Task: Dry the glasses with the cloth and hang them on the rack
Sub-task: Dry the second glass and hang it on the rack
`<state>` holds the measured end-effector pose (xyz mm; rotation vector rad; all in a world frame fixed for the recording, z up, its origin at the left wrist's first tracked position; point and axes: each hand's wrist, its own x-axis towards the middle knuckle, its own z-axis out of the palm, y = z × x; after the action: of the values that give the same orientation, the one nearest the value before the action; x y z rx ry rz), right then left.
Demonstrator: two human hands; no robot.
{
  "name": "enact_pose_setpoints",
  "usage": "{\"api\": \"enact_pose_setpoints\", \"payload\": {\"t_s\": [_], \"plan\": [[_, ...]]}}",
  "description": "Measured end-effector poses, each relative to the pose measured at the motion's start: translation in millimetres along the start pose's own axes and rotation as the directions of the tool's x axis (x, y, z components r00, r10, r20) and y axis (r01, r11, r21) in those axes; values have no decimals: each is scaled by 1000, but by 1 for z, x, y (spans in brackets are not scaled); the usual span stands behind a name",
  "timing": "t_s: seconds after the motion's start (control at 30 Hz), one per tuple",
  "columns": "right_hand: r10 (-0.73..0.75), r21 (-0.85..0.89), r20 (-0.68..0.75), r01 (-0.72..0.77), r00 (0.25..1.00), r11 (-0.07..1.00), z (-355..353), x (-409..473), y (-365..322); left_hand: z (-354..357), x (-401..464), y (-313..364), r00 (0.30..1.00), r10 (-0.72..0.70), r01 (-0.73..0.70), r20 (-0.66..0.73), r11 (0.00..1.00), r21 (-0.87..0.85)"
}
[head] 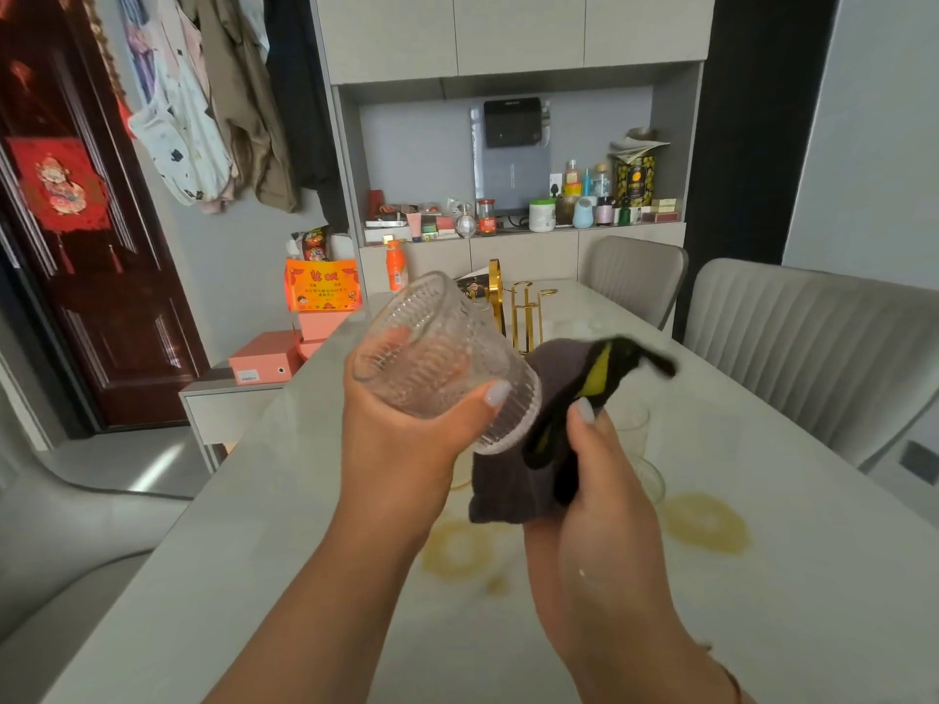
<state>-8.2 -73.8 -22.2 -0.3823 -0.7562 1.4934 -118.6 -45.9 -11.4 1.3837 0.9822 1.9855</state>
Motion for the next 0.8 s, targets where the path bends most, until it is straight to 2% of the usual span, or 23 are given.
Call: {"api": "enact_pose_setpoints", "payload": {"t_s": [0.07, 0.13, 0.27, 0.37, 0.43, 0.5, 0.57, 0.67, 0.73, 0.8], "plan": [[16, -5, -22, -16, 1000, 1000, 0, 5, -3, 1, -6, 0, 998, -7, 7, 58, 1000, 6], [58, 106, -27, -55, 998, 993, 0, 10, -5, 3, -9, 1, 995, 14, -14, 97, 1000, -2], [140, 215, 83, -155, 987, 964, 1, 2, -6, 5, -4, 8, 992, 108, -114, 67, 988, 101], [166, 185, 107, -183, 980, 966, -1, -5, -6, 3, 1, 13, 989, 136, -144, 61, 977, 155], [163, 139, 52, -169, 985, 976, -5, -5, -10, -1, 5, 15, 986, 141, -154, 86, 971, 181], [99, 138, -2, -98, 995, 986, -9, -3, -15, -7, 12, 19, 986, 139, -156, 97, 968, 196], [-50, 140, -23, 53, 998, 989, -11, -2, -26, -15, 20, 22, 989, 86, -111, 122, 969, 222], [-252, 76, 19, 250, 967, 965, -10, 5, -51, -24, 24, 24, 969, -84, 13, 234, 957, 289], [-291, -49, 108, 297, 951, 954, -11, 9, -62, -23, 21, 24, 929, -205, 117, 309, 953, 278], [-258, -247, 183, 298, 949, 922, -13, 10, -62, -18, 16, 25, 881, -284, 207, 378, 951, 230]]}}
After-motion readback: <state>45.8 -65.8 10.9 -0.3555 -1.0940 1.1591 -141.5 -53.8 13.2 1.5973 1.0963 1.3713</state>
